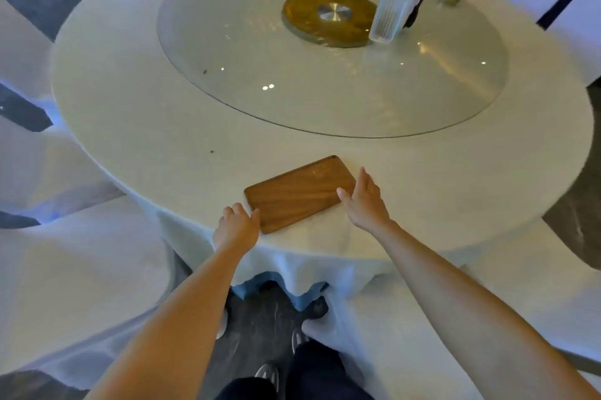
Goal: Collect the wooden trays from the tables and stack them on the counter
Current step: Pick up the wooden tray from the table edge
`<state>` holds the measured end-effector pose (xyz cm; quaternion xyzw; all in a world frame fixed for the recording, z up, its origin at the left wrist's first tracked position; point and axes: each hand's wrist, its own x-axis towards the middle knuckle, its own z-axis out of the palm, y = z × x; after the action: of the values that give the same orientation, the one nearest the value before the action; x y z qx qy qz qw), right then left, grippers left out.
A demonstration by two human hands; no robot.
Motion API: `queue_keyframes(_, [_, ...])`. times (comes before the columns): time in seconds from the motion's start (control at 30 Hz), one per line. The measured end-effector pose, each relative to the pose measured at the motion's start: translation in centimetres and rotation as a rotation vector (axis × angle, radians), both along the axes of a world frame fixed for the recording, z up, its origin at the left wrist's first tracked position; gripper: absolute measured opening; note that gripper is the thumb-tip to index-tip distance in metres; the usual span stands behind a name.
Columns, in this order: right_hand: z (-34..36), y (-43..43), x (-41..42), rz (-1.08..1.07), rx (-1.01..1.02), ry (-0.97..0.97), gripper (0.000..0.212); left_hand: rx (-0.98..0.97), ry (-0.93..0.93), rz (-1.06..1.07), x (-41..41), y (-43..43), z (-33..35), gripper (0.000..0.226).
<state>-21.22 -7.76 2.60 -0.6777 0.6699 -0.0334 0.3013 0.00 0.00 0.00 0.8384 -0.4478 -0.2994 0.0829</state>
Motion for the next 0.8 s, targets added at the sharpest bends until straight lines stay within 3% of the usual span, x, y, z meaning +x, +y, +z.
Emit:
queue_keyframes(0.47, [-4.7, -9.0, -0.9, 0.028, 0.217, 0.07, 0.056, 0.213, -0.038, 0.181, -1.0, -5.3, -3.4, 0.056])
queue_keyframes(0.8, [-4.7, -11.4, 2.4, 0.047, 0.151, 0.006, 0.043, 0.041, 0.062, 0.409, 1.9, -4.8, -3.5, 0.045])
